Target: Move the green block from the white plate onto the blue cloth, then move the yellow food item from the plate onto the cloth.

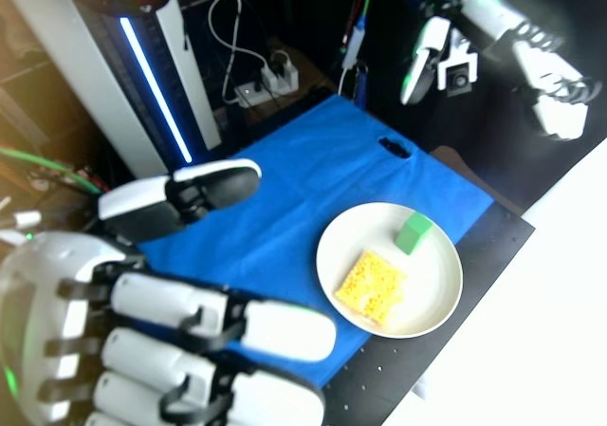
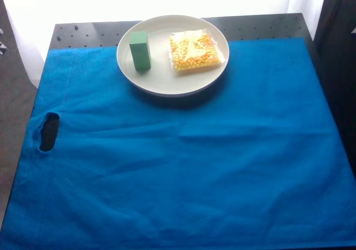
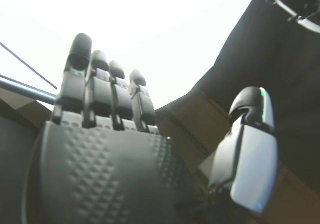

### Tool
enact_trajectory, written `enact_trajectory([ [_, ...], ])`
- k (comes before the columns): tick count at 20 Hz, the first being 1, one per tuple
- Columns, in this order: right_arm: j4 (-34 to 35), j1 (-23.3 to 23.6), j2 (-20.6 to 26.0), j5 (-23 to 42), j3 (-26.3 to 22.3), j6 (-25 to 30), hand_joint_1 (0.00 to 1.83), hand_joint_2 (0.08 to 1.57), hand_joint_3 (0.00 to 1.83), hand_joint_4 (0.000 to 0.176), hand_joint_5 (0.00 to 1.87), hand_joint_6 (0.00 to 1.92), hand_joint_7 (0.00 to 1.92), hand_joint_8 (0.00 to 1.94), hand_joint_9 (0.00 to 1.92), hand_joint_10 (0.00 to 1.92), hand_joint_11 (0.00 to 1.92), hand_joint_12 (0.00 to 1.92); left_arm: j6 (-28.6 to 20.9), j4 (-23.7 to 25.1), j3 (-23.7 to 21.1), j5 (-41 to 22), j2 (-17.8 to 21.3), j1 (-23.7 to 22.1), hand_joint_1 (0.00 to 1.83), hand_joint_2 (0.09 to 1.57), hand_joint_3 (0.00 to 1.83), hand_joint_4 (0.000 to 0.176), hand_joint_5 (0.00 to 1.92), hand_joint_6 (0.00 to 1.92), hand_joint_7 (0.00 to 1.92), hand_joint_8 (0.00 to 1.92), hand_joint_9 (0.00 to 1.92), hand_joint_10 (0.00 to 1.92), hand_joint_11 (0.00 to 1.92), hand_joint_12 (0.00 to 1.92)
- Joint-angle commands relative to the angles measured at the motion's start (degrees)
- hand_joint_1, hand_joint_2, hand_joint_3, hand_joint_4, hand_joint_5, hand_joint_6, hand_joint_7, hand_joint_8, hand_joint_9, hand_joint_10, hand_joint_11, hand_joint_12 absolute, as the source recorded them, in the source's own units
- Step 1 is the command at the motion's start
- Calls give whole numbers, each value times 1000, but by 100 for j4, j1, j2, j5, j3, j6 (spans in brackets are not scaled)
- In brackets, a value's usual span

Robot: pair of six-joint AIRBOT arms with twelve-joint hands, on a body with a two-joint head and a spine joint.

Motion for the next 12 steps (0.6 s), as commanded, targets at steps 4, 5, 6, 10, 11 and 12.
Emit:
enact_trajectory([
  [4, 60, 86, -7, 654, 49, 31, 471, 800, 4, 46, 144, 0, 148, 5, 189, 3, 105, 559, -42, 619, 97, 233, -58, -493, 624, 809, 3, 23, 292, 0, 178, 2, 187, 1, 109, 647],
  [5, 60, 86, -17, 654, 50, 31, 466, 811, 7, 51, 145, 1, 169, 12, 196, 5, 100, 561, -42, 753, 104, 384, -63, -558, 665, 811, 0, 1, 307, 0, 203, 1, 187, 0, 26, 854],
  [6, 60, 86, -24, 654, 52, 31, 451, 811, 6, 52, 149, 2, 190, 17, 212, 11, 105, 566, -42, 841, 116, 486, -73, -600, 684, 810, 0, 0, 315, 0, 212, 0, 215, 2, 41, 870],
  [10, 60, 85, -71, 654, 61, 31, 463, 823, 6, 22, 171, 7, 214, 15, 245, 17, 135, 591, -42, 1440, 188, 1260, -158, -845, 585, 807, 2, 0, 291, 0, 417, 1, 390, 0, 186, 501],
  [11, 59, 85, -81, 654, 63, 31, 458, 820, 3, 16, 164, 3, 210, 11, 246, 15, 141, 596, -42, 1624, 187, 1431, -191, -880, 618, 773, 0, 0, 319, 3, 427, 2, 385, 0, 202, 404],
  [12, 59, 85, -89, 654, 63, 31, 449, 819, 3, 21, 163, 2, 203, 6, 244, 12, 135, 594, -41, 1802, 187, 1582, -227, -901, 621, 757, 0, 0, 313, 0, 415, 0, 362, 0, 193, 374],
])
